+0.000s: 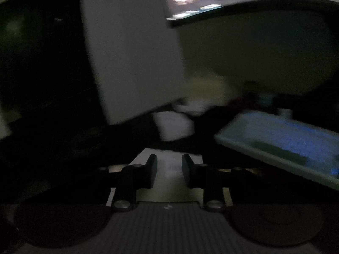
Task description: Clean container
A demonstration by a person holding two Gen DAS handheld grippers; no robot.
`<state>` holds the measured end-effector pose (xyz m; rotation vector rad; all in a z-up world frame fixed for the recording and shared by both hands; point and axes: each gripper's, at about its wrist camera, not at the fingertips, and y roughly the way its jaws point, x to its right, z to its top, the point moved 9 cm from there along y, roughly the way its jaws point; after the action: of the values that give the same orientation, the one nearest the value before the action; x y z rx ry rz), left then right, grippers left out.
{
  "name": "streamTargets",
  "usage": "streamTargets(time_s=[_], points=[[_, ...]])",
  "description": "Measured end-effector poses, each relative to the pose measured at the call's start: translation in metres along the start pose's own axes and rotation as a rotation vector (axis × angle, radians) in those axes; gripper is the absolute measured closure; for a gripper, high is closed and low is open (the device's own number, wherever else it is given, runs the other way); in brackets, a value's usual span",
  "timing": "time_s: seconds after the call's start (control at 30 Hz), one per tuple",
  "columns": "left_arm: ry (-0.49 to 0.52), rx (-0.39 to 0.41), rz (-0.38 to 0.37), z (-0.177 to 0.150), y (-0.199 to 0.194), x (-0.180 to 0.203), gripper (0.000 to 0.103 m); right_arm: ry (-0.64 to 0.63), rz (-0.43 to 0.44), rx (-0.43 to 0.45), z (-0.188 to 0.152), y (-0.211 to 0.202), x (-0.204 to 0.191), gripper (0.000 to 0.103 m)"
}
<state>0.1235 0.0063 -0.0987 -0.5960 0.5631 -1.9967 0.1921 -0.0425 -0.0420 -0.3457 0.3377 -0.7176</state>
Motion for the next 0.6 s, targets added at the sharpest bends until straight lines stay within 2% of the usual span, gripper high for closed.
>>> streamTargets(time_s=[0.03, 0.13, 0.2, 0.3, 0.4, 0.47, 0.6], points=[[0.006, -0.001, -0.001, -0.001, 0.0, 0.001, 0.0, 0.007, -0.036, -0.003, -0.001, 0.001, 0.007, 0.073], [0.025, 0.0, -0.011, -0.003, -0.001, 0.004, 0.0, 0.028, -0.068, -0.011, -0.002, 0.001, 0.012, 0.072], [0.036, 0.001, -0.014, -0.004, -0.002, 0.006, 0.0, 0.024, -0.02, -0.018, -0.003, -0.001, -0.001, 0.072], [0.037, 0.001, -0.025, -0.005, -0.003, 0.009, 0.0, 0.014, 0.11, -0.031, -0.006, -0.007, -0.026, 0.072], [0.041, -0.002, -0.035, -0.006, -0.004, 0.012, 0.0, 0.006, 0.146, -0.035, -0.008, -0.012, -0.031, 0.072], [0.049, -0.002, -0.036, -0.007, -0.004, 0.014, 0.0, 0.011, 0.119, -0.039, -0.008, -0.016, -0.022, 0.072], [0.051, -0.004, -0.043, -0.009, -0.005, 0.019, 0.0, 0.002, -0.058, -0.033, -0.009, -0.018, 0.013, 0.072]])
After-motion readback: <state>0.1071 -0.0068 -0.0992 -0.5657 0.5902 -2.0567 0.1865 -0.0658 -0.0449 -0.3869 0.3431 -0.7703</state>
